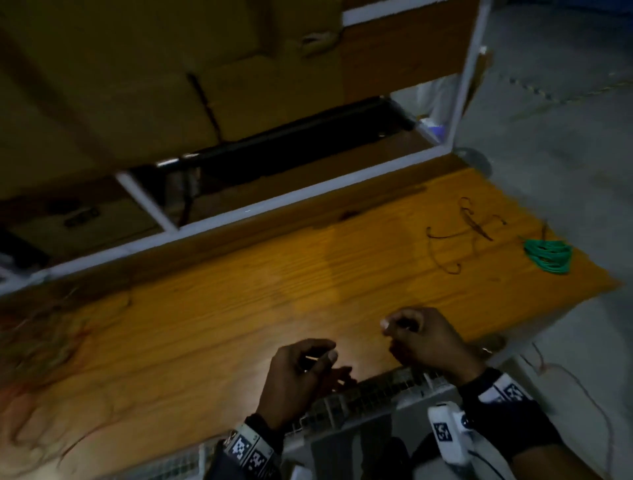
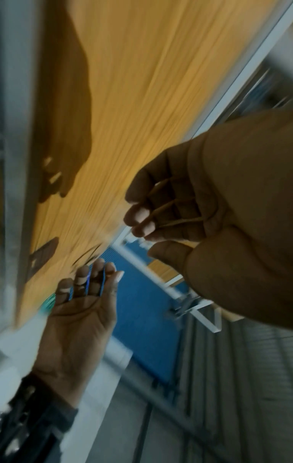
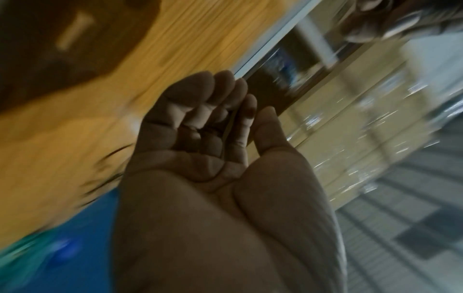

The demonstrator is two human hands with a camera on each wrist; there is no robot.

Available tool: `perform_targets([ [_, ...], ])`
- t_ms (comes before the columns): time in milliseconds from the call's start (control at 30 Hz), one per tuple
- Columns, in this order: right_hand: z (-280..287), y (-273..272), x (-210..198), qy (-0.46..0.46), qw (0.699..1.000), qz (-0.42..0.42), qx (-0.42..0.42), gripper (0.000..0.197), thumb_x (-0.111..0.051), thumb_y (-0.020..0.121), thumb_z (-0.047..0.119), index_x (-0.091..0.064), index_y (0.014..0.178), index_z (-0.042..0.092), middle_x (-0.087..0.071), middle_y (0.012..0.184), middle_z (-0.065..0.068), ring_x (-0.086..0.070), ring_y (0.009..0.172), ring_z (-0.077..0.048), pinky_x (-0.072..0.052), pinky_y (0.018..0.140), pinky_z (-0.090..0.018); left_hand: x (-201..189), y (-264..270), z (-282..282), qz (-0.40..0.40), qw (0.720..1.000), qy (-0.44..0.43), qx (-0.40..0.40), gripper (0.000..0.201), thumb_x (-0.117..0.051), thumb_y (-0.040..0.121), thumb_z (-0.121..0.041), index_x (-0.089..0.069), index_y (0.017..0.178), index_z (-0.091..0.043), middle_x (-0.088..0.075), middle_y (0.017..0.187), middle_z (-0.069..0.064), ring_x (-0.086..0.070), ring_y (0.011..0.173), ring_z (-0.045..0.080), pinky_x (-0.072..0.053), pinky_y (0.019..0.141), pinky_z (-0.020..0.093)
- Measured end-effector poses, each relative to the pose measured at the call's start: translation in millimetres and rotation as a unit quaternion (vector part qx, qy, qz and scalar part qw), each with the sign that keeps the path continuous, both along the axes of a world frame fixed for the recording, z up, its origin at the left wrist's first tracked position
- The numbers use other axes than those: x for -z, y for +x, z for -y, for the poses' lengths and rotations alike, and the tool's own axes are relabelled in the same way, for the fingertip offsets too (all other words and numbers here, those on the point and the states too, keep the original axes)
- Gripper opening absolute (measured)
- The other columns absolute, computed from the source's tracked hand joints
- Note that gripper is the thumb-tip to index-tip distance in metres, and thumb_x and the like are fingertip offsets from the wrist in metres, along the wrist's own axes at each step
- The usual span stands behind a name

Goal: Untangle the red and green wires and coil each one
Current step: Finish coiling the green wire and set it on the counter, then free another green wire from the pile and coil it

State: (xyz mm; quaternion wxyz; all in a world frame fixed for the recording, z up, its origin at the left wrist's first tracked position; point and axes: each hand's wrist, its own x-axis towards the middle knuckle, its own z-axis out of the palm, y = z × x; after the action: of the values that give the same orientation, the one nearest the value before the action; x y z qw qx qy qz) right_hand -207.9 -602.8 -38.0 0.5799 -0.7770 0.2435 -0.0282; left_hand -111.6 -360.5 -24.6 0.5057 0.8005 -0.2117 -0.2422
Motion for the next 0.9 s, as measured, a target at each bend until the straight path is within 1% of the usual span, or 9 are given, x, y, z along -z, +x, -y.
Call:
perform_targets([
  [67, -47.1, 14.3, -6.3, -0.029, 0.998, -0.004, -0.054, 0.021, -0.073, 0.093, 0.036, -0.076, 0.083, 0.018, -0.075, 0.078, -0.003, -0.073, 0.071, -0.019, -0.06, 0.072, -0.044, -2.8, -7.8, -55.1, -0.022, 0.999, -0.01, -0.046, 0.015, -0.073, 0.095, -0.025, -0.077, 0.108, -0.018, -0.079, 0.093, -0.003, -0.077, 0.081, 0.014, -0.061, 0.072, 0.03],
  [100, -73.0, 20.4, -9.4, -0.028, 0.996, -0.004, -0.081, 0.021, -0.074, 0.093, 0.035, -0.076, 0.083, 0.018, -0.075, 0.079, -0.003, -0.073, 0.071, -0.018, -0.061, 0.072, -0.044, 0.0, -11.3, -85.9, -0.006, 0.997, -0.005, -0.076, 0.016, -0.074, 0.094, -0.032, -0.077, 0.107, -0.023, -0.079, 0.091, -0.004, -0.077, 0.081, 0.014, -0.062, 0.074, 0.035],
  [167, -124.3, 30.1, -14.4, -0.036, 0.989, 0.001, -0.146, 0.021, -0.074, 0.092, 0.035, -0.076, 0.08, 0.017, -0.075, 0.078, -0.001, -0.073, 0.072, -0.016, -0.061, 0.07, -0.041, 5.8, -21.1, -148.9, 0.019, 0.989, 0.0, -0.144, 0.016, -0.074, 0.092, -0.04, -0.078, 0.104, -0.029, -0.079, 0.086, -0.009, -0.075, 0.079, 0.009, -0.062, 0.074, 0.038],
  [267, -195.8, 38.9, -24.7, -0.06, 0.972, 0.014, -0.229, 0.022, -0.072, 0.091, 0.039, -0.077, 0.08, 0.021, -0.075, 0.078, 0.009, -0.07, 0.073, -0.005, -0.055, 0.069, -0.028, 9.4, -40.4, -231.3, 0.002, 0.969, -0.019, -0.248, 0.015, -0.074, 0.092, -0.037, -0.078, 0.103, -0.028, -0.078, 0.084, -0.006, -0.074, 0.078, 0.012, -0.062, 0.073, 0.043],
  [400, -275.2, 53.2, -34.1, -0.058, 0.953, 0.043, -0.293, 0.028, -0.069, 0.09, 0.046, -0.075, 0.078, 0.021, -0.073, 0.077, 0.008, -0.068, 0.072, -0.007, -0.051, 0.069, -0.027, 9.1, -60.7, -314.9, -0.005, 0.942, -0.039, -0.332, 0.012, -0.073, 0.094, -0.03, -0.079, 0.103, -0.025, -0.079, 0.085, -0.005, -0.075, 0.079, 0.015, -0.062, 0.077, 0.047],
  [500, -320.0, 65.2, -37.6, -0.063, 0.939, 0.059, -0.332, 0.027, -0.068, 0.095, 0.04, -0.073, 0.077, 0.02, -0.072, 0.075, 0.005, -0.066, 0.066, -0.006, -0.05, 0.067, -0.025, 9.8, -66.0, -351.2, 0.002, 0.926, -0.055, -0.373, 0.013, -0.074, 0.093, -0.028, -0.079, 0.104, -0.022, -0.079, 0.088, -0.006, -0.076, 0.08, 0.014, -0.063, 0.076, 0.045],
  [633, -355.7, 86.2, -42.3, -0.072, 0.925, 0.074, -0.364, 0.024, -0.068, 0.096, 0.037, -0.073, 0.08, 0.02, -0.073, 0.076, 0.01, -0.067, 0.069, -0.004, -0.047, 0.066, -0.019, 3.6, -57.8, -374.9, 0.018, 0.908, -0.076, -0.411, 0.014, -0.074, 0.092, -0.028, -0.079, 0.104, -0.023, -0.079, 0.087, -0.005, -0.076, 0.077, 0.015, -0.063, 0.075, 0.044],
  [800, -371.9, 129.6, -40.8, -0.088, 0.918, 0.072, -0.381, 0.023, -0.067, 0.096, 0.041, -0.073, 0.085, 0.021, -0.073, 0.08, 0.007, -0.068, 0.075, -0.006, -0.054, 0.07, -0.028, 3.1, -26.9, -393.1, 0.02, 0.887, -0.081, -0.454, 0.013, -0.074, 0.093, -0.028, -0.078, 0.105, -0.024, -0.079, 0.088, -0.006, -0.076, 0.08, 0.015, -0.062, 0.078, 0.047],
  [900, -375.6, 159.2, -40.0, -0.088, 0.915, 0.093, -0.383, 0.028, -0.066, 0.096, 0.042, -0.073, 0.085, 0.017, -0.071, 0.079, 0.006, -0.067, 0.073, -0.007, -0.054, 0.069, -0.029, 0.5, -0.7, -403.4, 0.028, 0.874, -0.076, -0.48, 0.014, -0.074, 0.093, -0.031, -0.078, 0.105, -0.027, -0.079, 0.088, -0.007, -0.075, 0.08, 0.014, -0.062, 0.077, 0.048],
])
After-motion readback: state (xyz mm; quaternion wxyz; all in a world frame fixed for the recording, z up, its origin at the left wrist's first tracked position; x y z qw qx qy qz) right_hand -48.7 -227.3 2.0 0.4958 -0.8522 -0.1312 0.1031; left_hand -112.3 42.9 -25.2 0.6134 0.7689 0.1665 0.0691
